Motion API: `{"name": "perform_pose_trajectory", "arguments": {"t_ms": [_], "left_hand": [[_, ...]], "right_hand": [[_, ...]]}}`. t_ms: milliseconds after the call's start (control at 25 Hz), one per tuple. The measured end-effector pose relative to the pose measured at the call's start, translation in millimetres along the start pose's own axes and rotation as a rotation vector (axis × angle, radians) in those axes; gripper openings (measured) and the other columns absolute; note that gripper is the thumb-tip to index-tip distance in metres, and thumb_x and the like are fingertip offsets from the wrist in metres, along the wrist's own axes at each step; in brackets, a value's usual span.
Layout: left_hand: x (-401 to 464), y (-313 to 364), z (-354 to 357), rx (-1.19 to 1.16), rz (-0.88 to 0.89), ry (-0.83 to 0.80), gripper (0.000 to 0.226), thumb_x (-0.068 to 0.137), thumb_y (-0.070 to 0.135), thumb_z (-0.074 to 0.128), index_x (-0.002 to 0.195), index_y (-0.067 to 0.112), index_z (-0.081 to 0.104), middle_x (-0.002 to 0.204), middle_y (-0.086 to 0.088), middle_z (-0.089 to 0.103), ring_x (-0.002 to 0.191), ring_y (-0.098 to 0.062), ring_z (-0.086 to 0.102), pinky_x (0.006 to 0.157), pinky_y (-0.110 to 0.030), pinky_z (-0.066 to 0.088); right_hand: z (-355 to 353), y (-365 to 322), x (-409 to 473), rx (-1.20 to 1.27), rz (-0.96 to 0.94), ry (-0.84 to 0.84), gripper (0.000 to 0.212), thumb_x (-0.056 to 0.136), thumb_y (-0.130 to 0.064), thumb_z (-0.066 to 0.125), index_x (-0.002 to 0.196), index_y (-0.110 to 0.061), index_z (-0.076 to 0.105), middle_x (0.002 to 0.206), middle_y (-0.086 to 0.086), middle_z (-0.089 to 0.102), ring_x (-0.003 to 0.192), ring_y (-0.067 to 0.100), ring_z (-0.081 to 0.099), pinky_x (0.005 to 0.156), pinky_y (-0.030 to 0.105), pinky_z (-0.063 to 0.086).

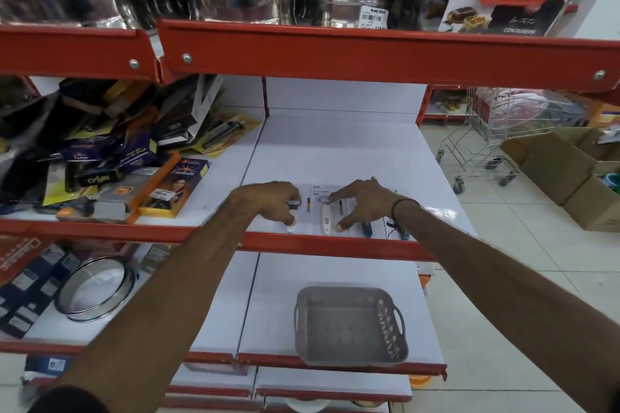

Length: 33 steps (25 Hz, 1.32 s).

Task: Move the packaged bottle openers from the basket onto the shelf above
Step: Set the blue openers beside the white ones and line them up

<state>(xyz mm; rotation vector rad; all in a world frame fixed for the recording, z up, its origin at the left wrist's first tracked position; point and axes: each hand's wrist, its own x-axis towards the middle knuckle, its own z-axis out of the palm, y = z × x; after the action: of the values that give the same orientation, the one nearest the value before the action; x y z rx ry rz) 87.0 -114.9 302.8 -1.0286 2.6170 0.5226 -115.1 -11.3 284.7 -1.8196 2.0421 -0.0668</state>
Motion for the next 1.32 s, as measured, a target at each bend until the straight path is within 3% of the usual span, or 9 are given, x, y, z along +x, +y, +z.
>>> {"name": "perform_pose_trajectory", "arguments": {"t_ms": [120, 240, 360, 600, 760, 960, 1120, 1320], "left_hand": [[3.5, 12.4, -3.8, 0.047, 0.0, 0.022, 0.056, 0.088, 0.026, 0.069, 0.137, 0.009, 0.048, 0.142, -0.009, 0.052, 0.124, -0.028, 0.053, 0.114, -0.039, 0.034], [6.8, 28.1, -3.9, 0.036, 0.068, 0.095, 0.066, 0.088, 0.035, 0.067, 0.145, 0.017, 0.039, 0.153, -0.003, 0.039, 0.135, -0.028, 0.041, 0.118, -0.038, 0.024], [11.6, 43.4, 1.2, 0.098, 0.123, 0.067, 0.072, 0.085, 0.047, 0.068, 0.147, 0.023, 0.039, 0.157, 0.001, 0.037, 0.139, -0.025, 0.039, 0.122, -0.039, 0.016], [10.4, 51.1, 8.8, 0.124, 0.099, 0.113, 0.072, 0.078, 0.048, 0.075, 0.14, 0.024, 0.048, 0.152, 0.002, 0.045, 0.134, -0.025, 0.045, 0.118, -0.04, 0.024], [13.0, 50.5, 10.6, 0.078, 0.08, 0.112, 0.073, 0.077, 0.047, 0.077, 0.14, 0.026, 0.049, 0.152, 0.002, 0.046, 0.133, -0.026, 0.044, 0.11, -0.041, 0.038], [15.0, 54.0, 8.9, 0.041, 0.064, 0.057, 0.073, 0.078, 0.038, 0.079, 0.141, 0.02, 0.048, 0.151, -0.002, 0.045, 0.133, -0.024, 0.047, 0.111, -0.04, 0.041], [19.3, 67.1, 10.4, 0.019, 0.082, 0.147, 0.07, 0.079, 0.043, 0.076, 0.138, 0.02, 0.048, 0.147, -0.002, 0.049, 0.128, -0.024, 0.051, 0.107, -0.037, 0.045], [22.9, 92.9, 16.4, 0.132, 0.153, 0.145, 0.068, 0.081, 0.049, 0.07, 0.14, 0.024, 0.049, 0.151, 0.0, 0.048, 0.135, -0.024, 0.046, 0.117, -0.043, 0.028]], "right_hand": [[-8.4, 3.6, -6.5, 0.016, 0.011, 0.002, 0.084, 0.067, -0.055, 0.081, 0.142, -0.039, 0.045, 0.156, -0.004, 0.038, 0.145, 0.024, 0.03, 0.123, 0.056, 0.003], [-24.7, 13.3, -18.2, 0.02, 0.022, 0.02, 0.09, 0.07, -0.048, 0.082, 0.147, -0.033, 0.039, 0.158, 0.0, 0.035, 0.145, 0.025, 0.028, 0.123, 0.05, 0.009], [-32.0, 30.5, -29.6, -0.058, 0.058, -0.047, 0.088, 0.071, -0.043, 0.083, 0.147, -0.03, 0.04, 0.158, -0.001, 0.034, 0.145, 0.025, 0.028, 0.121, 0.045, 0.013], [-17.9, 44.9, -24.8, -0.085, 0.065, -0.056, 0.086, 0.065, -0.05, 0.084, 0.141, -0.033, 0.049, 0.154, -0.003, 0.041, 0.144, 0.025, 0.033, 0.121, 0.06, 0.0], [-18.8, 38.0, -25.2, -0.095, 0.042, -0.061, 0.082, 0.068, -0.046, 0.084, 0.141, -0.03, 0.049, 0.155, -0.002, 0.041, 0.145, 0.025, 0.032, 0.12, 0.062, -0.003], [-20.9, 38.4, -30.0, -0.065, 0.059, -0.064, 0.085, 0.068, -0.045, 0.084, 0.143, -0.031, 0.046, 0.156, -0.002, 0.038, 0.145, 0.026, 0.031, 0.12, 0.062, 0.0], [-36.1, 53.9, -44.9, -0.029, 0.098, -0.012, 0.093, 0.066, -0.047, 0.086, 0.146, -0.03, 0.042, 0.156, -0.001, 0.039, 0.144, 0.025, 0.034, 0.122, 0.051, 0.018], [-46.3, 78.7, -72.3, -0.061, 0.157, -0.074, 0.087, 0.073, -0.037, 0.084, 0.146, -0.019, 0.042, 0.156, 0.003, 0.037, 0.144, 0.024, 0.033, 0.118, 0.039, 0.025]]}}
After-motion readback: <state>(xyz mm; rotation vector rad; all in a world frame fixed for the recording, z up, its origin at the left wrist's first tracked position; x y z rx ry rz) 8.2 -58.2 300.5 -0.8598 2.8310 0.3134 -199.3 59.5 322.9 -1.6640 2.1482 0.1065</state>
